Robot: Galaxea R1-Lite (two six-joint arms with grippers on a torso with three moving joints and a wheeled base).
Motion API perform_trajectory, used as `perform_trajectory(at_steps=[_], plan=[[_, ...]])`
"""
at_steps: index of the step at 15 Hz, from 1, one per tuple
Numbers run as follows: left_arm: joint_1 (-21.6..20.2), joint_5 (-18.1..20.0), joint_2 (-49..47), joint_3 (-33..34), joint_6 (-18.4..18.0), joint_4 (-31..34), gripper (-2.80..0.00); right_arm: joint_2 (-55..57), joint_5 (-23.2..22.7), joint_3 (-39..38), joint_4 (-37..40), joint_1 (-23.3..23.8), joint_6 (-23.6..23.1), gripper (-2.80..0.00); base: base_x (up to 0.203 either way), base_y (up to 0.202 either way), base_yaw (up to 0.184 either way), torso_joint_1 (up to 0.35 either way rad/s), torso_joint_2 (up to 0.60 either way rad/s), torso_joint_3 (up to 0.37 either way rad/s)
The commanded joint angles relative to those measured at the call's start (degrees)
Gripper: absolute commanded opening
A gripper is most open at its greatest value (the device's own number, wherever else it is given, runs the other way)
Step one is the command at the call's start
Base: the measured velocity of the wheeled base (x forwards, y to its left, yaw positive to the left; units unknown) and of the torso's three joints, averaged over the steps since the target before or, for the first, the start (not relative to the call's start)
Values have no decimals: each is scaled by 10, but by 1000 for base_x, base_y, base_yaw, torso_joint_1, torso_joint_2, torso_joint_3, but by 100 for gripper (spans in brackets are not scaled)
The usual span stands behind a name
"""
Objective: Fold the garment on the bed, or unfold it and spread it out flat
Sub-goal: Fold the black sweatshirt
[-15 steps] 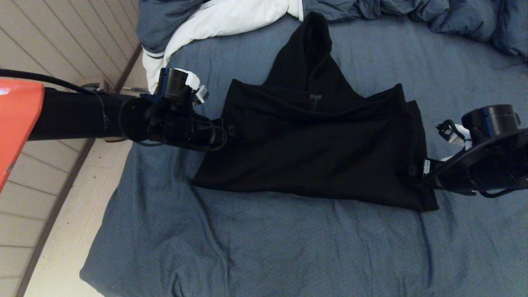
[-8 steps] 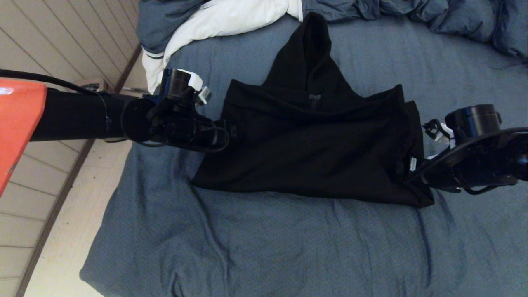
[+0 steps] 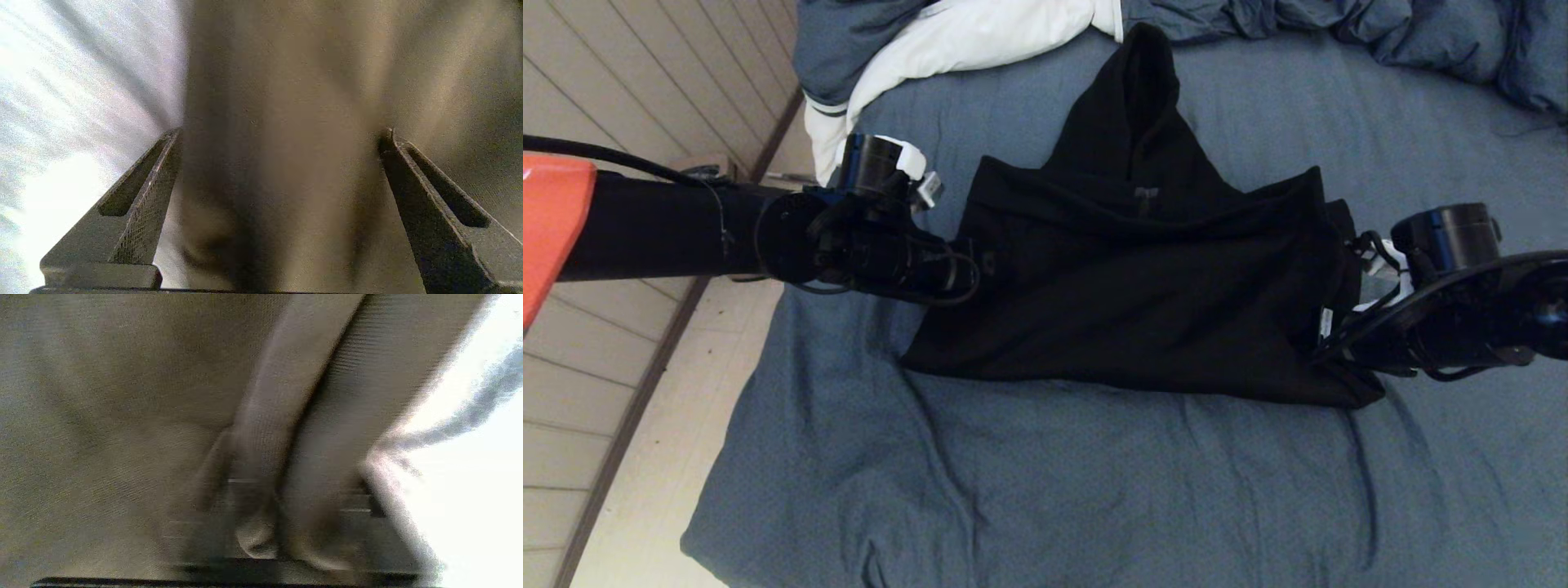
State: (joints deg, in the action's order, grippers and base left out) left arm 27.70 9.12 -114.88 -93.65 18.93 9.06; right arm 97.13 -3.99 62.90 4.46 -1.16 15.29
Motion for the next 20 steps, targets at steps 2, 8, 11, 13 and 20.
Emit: perform_trajectory(at_steps=[2, 8, 11, 13, 20], plan=[[31, 0, 50, 41, 3, -3, 0, -43, 1, -27, 2, 0, -1, -280, 0, 0, 0, 0, 0, 0], [55, -3, 33, 41, 13, -5, 0, -60, -6, -48, 1, 7, -4, -280, 0, 0, 0, 0, 0, 0], [48, -9, 11, 37, 13, -6, -280, -56, -19, -51, 1, 6, -4, -280, 0, 0, 0, 0, 0, 0], [40, -9, 11, 34, 13, -6, -280, -56, -19, -51, 1, 5, -4, -280, 0, 0, 0, 0, 0, 0], [36, -12, 60, 53, 10, 9, -280, -85, -20, -68, 6, 3, -2, -280, 0, 0, 0, 0, 0, 0]])
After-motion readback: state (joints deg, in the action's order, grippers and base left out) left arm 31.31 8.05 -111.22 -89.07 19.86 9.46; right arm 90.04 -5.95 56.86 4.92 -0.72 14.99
